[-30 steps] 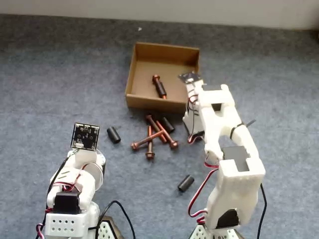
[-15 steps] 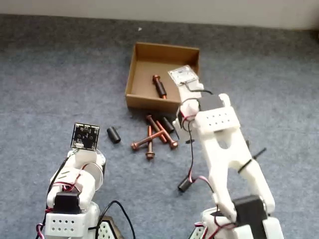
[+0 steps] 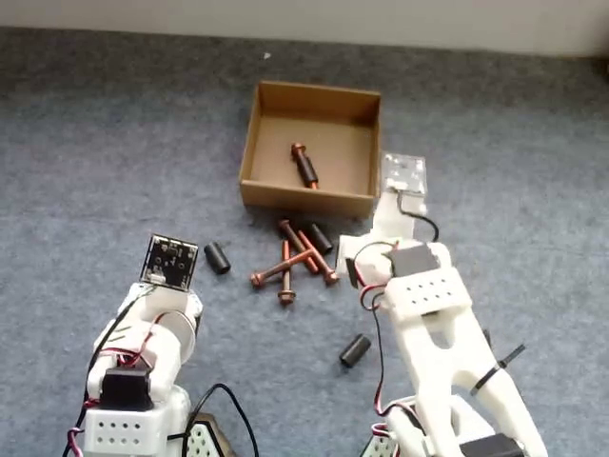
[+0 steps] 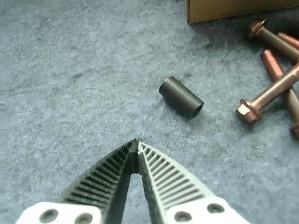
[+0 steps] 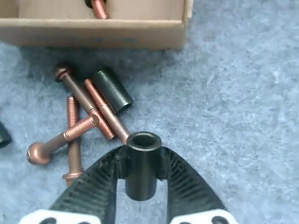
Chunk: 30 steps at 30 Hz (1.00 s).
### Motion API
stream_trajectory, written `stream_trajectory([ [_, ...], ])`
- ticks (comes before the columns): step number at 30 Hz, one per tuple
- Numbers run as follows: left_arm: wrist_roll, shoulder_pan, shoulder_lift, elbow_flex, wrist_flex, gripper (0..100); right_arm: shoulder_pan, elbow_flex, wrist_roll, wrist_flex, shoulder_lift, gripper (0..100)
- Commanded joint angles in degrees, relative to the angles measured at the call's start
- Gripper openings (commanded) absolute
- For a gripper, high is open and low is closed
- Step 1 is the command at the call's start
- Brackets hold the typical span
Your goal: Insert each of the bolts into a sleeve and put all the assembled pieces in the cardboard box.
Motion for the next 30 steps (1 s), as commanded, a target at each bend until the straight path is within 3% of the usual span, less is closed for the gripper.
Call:
stream_trajectory([
  [1,-0.7,-0.1,0.4,-7.6,-1.0,1,5.4,2.2,-4.5,-6.8,-2.8,0.4],
  [5,-0.7,0.0,0.7,-12.6,-0.6,11,10.7,4.8,-8.6,-12.6,-2.8,0.4],
  [8,-0.7,1.7,5.4,-16.5,-0.6,11,12.4,5.1,-9.8,-13.6,-2.8,0.4],
  [17,-0.7,14.4,37.8,-32.2,-0.6,11,13.5,5.1,-9.8,-13.6,-2.8,0.4],
  [21,-0.5,18.5,49.5,-38.2,-0.9,18,16.5,4.9,-9.8,-13.6,-2.8,0.4],
  [30,-0.6,23.9,68.4,-47.2,-6.2,20,25.2,4.9,-21.6,-13.6,-2.8,0.4],
])
